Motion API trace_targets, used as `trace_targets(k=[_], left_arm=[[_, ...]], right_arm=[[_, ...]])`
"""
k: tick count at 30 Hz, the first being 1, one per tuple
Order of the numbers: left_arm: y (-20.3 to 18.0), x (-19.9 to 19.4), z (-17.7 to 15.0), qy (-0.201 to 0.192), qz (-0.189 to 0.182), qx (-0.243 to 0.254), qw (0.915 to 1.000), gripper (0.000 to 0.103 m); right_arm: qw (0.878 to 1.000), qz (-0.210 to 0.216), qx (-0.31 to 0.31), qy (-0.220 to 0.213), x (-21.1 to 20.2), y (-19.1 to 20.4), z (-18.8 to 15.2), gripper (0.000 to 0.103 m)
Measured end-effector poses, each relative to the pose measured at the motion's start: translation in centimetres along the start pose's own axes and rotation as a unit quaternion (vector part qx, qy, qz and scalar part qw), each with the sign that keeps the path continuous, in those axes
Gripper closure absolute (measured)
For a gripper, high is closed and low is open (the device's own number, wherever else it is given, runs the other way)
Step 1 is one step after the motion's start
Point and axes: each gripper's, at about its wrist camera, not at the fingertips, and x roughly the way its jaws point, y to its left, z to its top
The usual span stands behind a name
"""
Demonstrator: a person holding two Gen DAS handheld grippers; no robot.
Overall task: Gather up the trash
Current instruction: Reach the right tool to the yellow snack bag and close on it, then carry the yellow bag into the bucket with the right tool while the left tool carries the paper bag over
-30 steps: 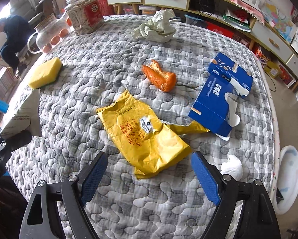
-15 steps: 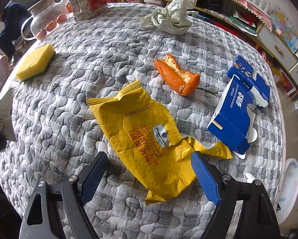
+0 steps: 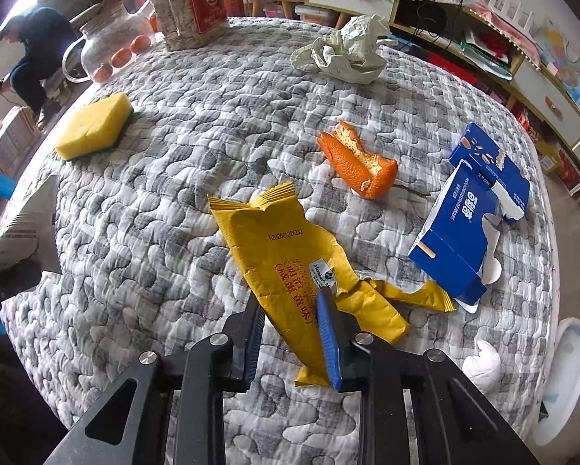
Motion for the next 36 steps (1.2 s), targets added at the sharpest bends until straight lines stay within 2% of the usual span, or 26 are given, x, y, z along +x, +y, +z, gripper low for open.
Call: trace_targets(k=[17,36], left_arm=[[-0.7,-0.3,0.4,-0.006,-0.008,-0.002,0.9999,0.082],[-2.7,-0.2,0.9,-0.014,-0.015,0.008,0.9998,0.082]], right_arm=[[0.999,0.023,0.0,-0.035,-3.2,-0.4,-0.7,0.091],[0.996,0.042,0.023,-0.081,-7.7,-3.1,-2.4,0.096]])
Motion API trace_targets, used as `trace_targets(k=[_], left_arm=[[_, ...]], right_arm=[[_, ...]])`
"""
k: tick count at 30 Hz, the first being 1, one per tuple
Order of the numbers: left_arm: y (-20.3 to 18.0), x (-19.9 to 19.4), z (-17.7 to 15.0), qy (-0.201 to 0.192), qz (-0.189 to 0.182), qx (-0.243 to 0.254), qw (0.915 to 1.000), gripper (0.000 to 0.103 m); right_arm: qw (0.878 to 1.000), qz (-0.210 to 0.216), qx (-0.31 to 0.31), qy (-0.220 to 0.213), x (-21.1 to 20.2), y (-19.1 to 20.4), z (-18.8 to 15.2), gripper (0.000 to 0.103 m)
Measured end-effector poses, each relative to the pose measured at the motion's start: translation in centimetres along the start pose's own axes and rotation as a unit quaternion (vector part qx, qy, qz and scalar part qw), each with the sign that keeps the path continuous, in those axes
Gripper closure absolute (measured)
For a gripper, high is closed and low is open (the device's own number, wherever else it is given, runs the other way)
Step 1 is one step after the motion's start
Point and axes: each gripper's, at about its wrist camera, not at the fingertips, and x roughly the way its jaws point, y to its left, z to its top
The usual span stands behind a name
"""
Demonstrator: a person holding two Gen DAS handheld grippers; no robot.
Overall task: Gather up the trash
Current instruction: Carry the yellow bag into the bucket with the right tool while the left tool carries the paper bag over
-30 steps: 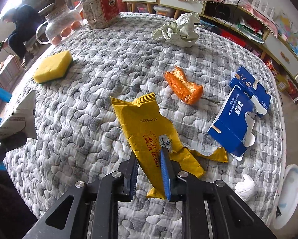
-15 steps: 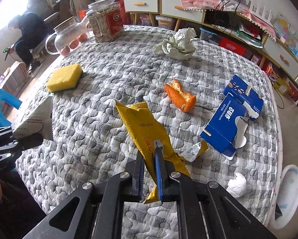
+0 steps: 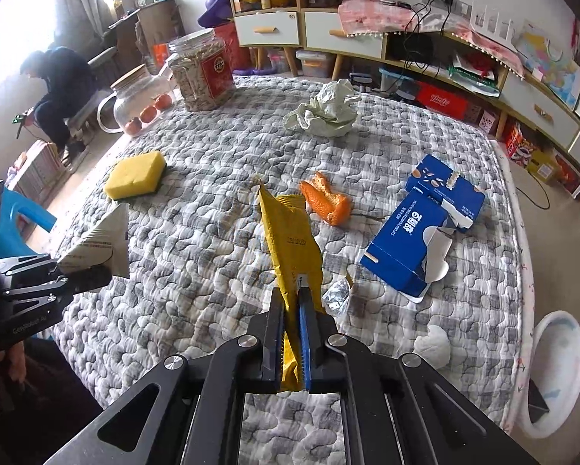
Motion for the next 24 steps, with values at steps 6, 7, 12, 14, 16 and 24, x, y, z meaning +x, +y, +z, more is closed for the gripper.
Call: trace_targets(k=[6,7,12,14,16,24], left_arm=[[-1.6,0.0,0.4,-0.005,-0.005,0.011,0.9999,0.082],[-1.9,0.0,0.5,-0.006,-0.007,0.013,0.9999,0.082],[-4.0,0.1,0.9,-0.01,-0.017,0.028,0.9994,0.082],[-5.1,0.2,1.1,-0.011,-0.022,0.037,0.999,0.082],[-6.4,0.5,1.4,-0.011,-0.028,0.047,0.9985,0.082],[-12.2,1.8,2.1,-0.008,-0.052,0.092,0.9943,0.082]], right_arm=[[1.0,-0.003,0.012,-0.015,-1.8,-1.6,-0.7,0.096],[1.0,-0.003,0.015,-0.016,-2.1,-1.9,-0.8,0.096],[0.999,-0.007,0.032,-0.026,-3.7,-3.8,-1.7,0.096],[0.999,-0.01,0.04,-0.03,-4.3,-4.7,-2.2,0.096],[0.998,-0.013,0.049,-0.034,-5.0,-5.7,-2.7,0.096],[0.993,-0.033,0.097,-0.05,-7.8,-11.2,-5.6,0.096]])
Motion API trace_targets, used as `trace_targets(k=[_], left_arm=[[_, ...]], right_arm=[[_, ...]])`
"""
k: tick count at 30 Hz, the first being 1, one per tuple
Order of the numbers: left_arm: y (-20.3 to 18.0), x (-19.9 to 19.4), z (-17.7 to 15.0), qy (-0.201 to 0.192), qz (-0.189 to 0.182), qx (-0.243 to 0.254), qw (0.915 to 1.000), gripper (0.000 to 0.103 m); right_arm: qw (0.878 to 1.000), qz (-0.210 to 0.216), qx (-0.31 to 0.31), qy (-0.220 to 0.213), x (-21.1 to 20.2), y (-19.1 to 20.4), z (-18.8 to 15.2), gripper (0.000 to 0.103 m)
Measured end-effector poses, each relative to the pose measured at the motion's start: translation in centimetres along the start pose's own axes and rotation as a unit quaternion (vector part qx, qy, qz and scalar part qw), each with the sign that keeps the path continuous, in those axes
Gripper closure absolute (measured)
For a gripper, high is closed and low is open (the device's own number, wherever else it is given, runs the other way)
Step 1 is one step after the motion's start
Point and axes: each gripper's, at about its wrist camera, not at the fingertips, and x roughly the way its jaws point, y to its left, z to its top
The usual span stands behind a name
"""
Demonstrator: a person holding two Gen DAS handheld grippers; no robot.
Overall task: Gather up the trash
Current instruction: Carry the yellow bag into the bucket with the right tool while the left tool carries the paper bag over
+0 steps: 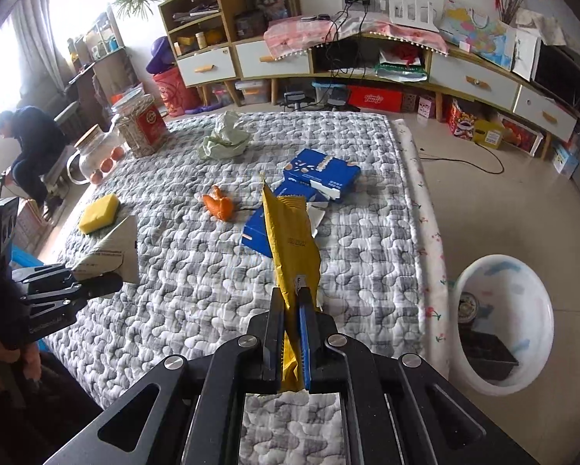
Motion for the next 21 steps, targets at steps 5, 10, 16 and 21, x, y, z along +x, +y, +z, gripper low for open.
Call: trace_targets(k=[5,10,16,21], left_arm=[[-3.6,1.5,0.7,0.007,-0.014,0.026,0.9995,0.082],[-7.5,2.9,1.4,0.012,-0.032,0.056,0.9979,0.082],[-12.0,4.3,2.0,0.018,-0.05,0.09,0.9945,0.082],[-15.3,5.7,2.8,0.025,-0.065,0.117,0.9907,0.082]], right_arm=[[0.999,-0.019,0.044,-0.012,-1.9,-5.1,-1.2,0.096],[0.995,-0.043,0.092,-0.021,-3.4,-10.5,-2.4,0.096],[0.987,-0.068,0.147,-0.019,-4.0,-16.0,-3.5,0.096],[0.98,-0.085,0.177,-0.013,-3.7,-19.3,-4.1,0.096]])
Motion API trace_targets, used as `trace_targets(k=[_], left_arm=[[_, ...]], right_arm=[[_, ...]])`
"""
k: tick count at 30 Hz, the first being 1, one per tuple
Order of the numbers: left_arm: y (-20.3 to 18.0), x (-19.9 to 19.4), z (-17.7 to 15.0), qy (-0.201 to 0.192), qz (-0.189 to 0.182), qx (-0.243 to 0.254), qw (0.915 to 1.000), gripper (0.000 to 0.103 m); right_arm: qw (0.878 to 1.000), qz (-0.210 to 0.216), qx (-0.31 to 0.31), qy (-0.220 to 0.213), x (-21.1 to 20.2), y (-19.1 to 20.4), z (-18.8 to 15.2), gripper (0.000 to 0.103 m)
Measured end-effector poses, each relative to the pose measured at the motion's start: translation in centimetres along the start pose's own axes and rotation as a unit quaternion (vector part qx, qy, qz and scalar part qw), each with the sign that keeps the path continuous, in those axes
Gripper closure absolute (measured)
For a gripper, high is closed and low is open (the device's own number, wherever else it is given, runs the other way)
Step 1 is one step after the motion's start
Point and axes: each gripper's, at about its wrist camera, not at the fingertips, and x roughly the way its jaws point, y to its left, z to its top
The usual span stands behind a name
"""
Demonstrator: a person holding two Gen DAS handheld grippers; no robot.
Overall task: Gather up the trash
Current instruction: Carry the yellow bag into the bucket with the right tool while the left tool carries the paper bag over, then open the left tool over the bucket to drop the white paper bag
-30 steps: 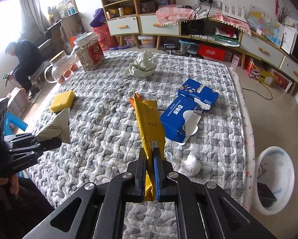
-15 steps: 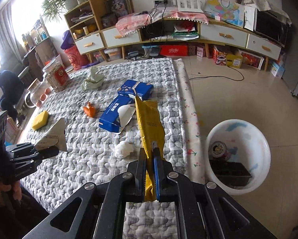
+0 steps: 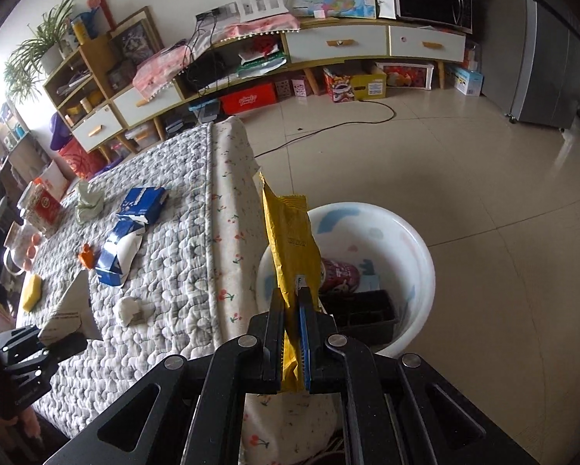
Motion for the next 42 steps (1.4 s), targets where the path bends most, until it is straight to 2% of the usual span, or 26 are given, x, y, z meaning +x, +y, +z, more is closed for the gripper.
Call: trace_targets(k=[6,7,8,10,18,23,31,32,33,34,36,38,40,42], left_arm=[[-3.3,2.4,2.0,0.009,-0.019,0.033,0.9993,0.082],[-3.8,2.8,2.2,0.011,-0.022,0.037,0.999,0.082],[-4.4,3.2,2.5,0.014,-0.025,0.042,0.9987,0.082],[-5.4,4.0,3.0,0.018,-0.031,0.05,0.9981,0.082],[-9.1,7.0,4.9,0.031,-0.041,0.084,0.9952,0.082],[-10.8,8.8,5.5,0.04,-0.041,0.098,0.9936,0.082],[-11.9,10.1,6.0,0.026,-0.028,0.113,0.9929,0.081],[-11.9,10.2,6.1,0.023,-0.021,0.114,0.993,0.078],[-11.8,10.3,6.2,0.023,-0.017,0.113,0.9931,0.064],[-11.7,10.2,6.3,0.021,-0.014,0.111,0.9935,0.045],[-11.4,9.8,6.3,0.01,-0.003,0.106,0.9943,0.032],[-11.1,9.6,6.4,0.011,-0.005,0.104,0.9945,0.029],[-10.6,9.1,6.4,0.011,0.001,0.099,0.995,0.021],[-9.8,8.6,6.2,0.008,0.003,0.094,0.9956,0.019]], right_arm=[[0.999,-0.013,0.038,0.003,1.1,-2.8,0.2,0.092],[0.999,-0.015,0.046,0.007,1.3,-3.3,0.2,0.084],[0.998,-0.015,0.054,0.011,1.4,-3.7,0.2,0.07],[0.998,-0.015,0.067,0.011,1.2,-4.5,0.2,0.053],[0.996,-0.044,0.077,0.001,-1.4,-6.7,-1.6,0.052],[0.993,-0.069,0.092,-0.006,-3.1,-8.9,-3.1,0.047],[0.99,-0.084,0.109,-0.013,-4.5,-11.0,-4.6,0.046],[0.99,-0.085,0.111,-0.014,-4.6,-11.2,-4.7,0.046],[0.99,-0.085,0.112,-0.015,-4.7,-11.3,-4.7,0.046],[0.99,-0.085,0.113,-0.016,-4.8,-11.4,-4.7,0.045],[0.99,-0.087,0.113,-0.019,-4.9,-11.2,-4.6,0.043],[0.99,-0.088,0.11,-0.021,-5.0,-10.9,-4.5,0.041],[0.99,-0.087,0.106,-0.023,-5.0,-10.6,-4.4,0.039],[0.991,-0.085,0.103,-0.024,-4.9,-10.2,-4.2,0.038]])
